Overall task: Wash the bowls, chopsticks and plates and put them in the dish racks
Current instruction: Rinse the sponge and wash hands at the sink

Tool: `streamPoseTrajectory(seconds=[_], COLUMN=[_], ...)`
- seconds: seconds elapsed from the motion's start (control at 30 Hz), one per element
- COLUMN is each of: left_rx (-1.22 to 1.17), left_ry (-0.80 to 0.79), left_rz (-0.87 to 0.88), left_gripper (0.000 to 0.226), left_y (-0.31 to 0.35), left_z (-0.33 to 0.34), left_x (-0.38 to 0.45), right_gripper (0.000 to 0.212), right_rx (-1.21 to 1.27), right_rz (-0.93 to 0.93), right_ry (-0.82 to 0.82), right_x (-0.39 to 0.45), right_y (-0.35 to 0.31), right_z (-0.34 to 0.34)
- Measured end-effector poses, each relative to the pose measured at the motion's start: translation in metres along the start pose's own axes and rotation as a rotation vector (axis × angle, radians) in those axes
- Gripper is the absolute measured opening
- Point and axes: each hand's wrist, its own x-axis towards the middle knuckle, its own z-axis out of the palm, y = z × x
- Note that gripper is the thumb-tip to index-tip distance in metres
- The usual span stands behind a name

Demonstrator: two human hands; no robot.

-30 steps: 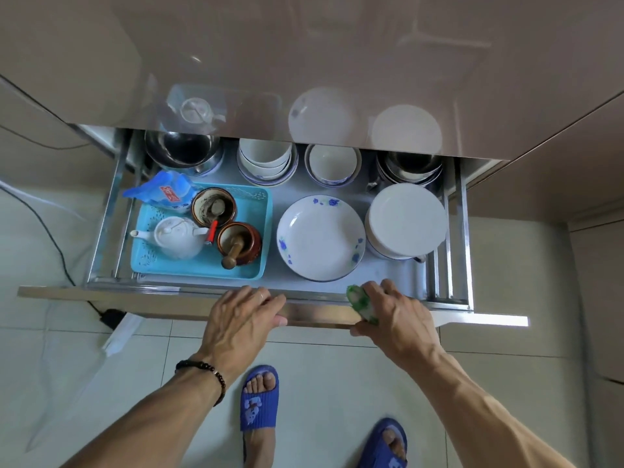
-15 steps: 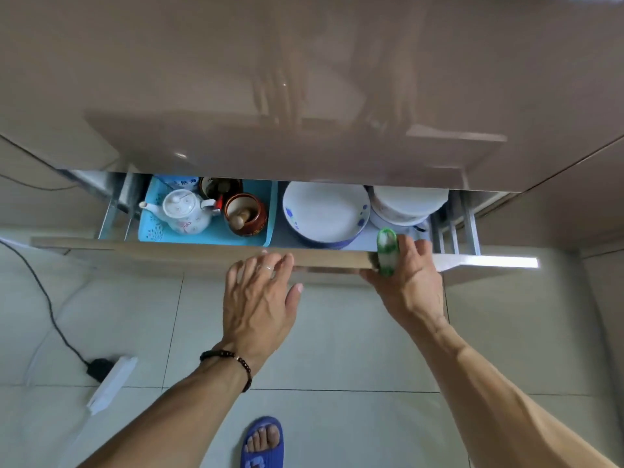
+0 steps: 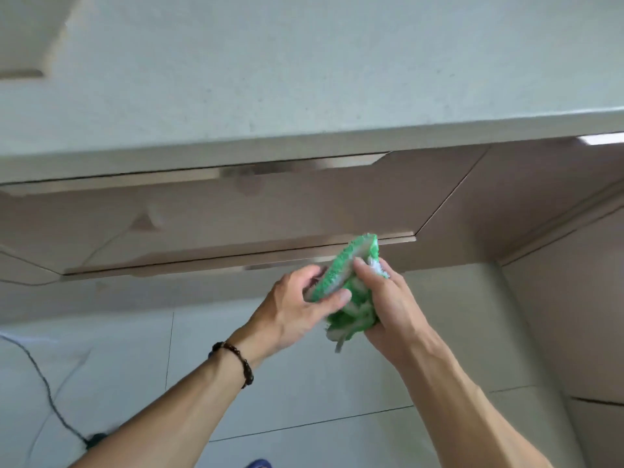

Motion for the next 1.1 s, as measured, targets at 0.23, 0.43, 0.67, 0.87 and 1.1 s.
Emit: streamPoseTrajectory(seconds=[0.23,0.43,0.67,0.87,1.1], left_rx=[0.227,0.103,-0.113,-0.428,-0.734], left_ry=[0.026,-0.096,-0.231,-0.538,-0.852], left_rz=[-0.028,0.012,-0.044,-0.235,-0.254], left_gripper=[0.021,0.026,0.026,0.034,0.051], left_y=[0.158,0.287,0.406,0.486,0.553], left_z=[0.060,0.103,0.174,0.255,0.355], left_x=[-0.013,-0.032,-0.022,0.018,0.083], right_gripper=[0.026,0.011,0.014,0.023,0.034], right_rx=[0.161,-0.270,-0.328,-0.496,-0.690], right_rz=[-0.104,-0.308,-0.464,-0.630,-0.709], right_ry=[0.005,0.111,0.243,0.466,0.738], right_x=[-0.083,-0.173,-0.241,-0.257,-0.247], right_y=[-0.125,-0.242,-0.337,-0.388,-0.430], right_z=[-0.059,-0.142,-0.223,-0.298,-0.389])
